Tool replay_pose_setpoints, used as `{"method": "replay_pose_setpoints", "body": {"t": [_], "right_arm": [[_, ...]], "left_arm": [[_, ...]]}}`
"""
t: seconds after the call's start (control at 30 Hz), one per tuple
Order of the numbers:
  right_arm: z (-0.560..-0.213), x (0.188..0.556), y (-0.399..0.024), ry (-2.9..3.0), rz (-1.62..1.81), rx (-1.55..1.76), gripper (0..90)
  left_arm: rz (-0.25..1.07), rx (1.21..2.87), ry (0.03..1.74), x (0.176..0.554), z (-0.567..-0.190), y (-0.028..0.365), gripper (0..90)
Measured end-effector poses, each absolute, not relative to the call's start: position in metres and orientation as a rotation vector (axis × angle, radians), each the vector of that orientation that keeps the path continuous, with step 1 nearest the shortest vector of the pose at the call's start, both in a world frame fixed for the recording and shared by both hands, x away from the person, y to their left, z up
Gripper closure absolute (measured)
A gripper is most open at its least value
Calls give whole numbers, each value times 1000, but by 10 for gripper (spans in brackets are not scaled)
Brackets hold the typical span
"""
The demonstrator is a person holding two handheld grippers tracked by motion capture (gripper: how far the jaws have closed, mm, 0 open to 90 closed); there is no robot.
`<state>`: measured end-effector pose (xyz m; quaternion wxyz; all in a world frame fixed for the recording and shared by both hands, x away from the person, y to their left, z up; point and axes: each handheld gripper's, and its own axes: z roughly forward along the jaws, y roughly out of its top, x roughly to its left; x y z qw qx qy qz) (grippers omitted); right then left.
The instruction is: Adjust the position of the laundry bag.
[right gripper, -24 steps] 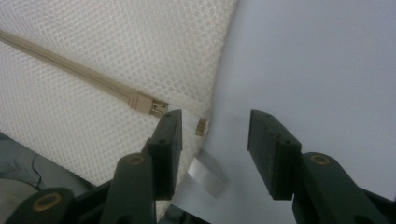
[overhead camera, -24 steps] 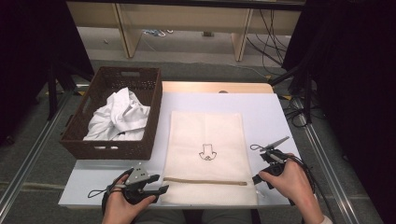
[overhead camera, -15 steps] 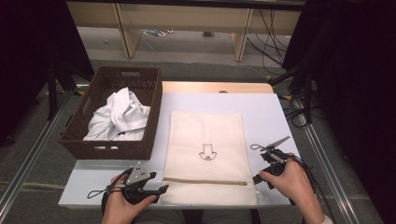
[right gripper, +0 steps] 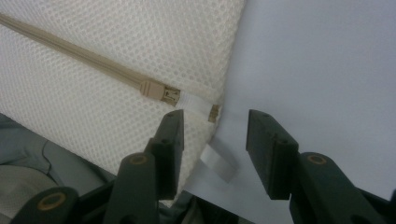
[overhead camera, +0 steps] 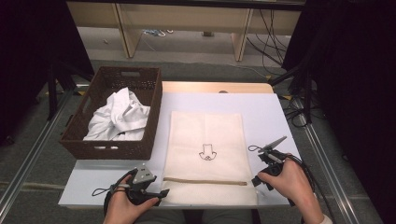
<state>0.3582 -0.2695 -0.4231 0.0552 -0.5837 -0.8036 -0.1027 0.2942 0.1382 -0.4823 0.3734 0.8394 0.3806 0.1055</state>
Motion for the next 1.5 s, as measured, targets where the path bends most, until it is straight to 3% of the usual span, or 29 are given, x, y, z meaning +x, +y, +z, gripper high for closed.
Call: {"method": "replay_pose_setpoints", "body": {"t": [0.83,1.07,1.2,1.43,1.5], "right_arm": [[-442,366,-258,-2360,-181,-1767,643],[-447,364,-254,-2356,-144,-1789,682],[-449,366,-251,-2354,-90,-1782,771],[-447,365,-249,-2386,-54,-1787,849],[-446,366,-248,-2372,-60,-1795,850]], "left_arm": [[227,2198,987,295,-489,136,455],[268,2248,928,292,-489,129,569],[265,2251,932,293,-488,127,639],[285,2259,922,295,-487,122,849],[284,2262,924,296,-486,121,863]]}}
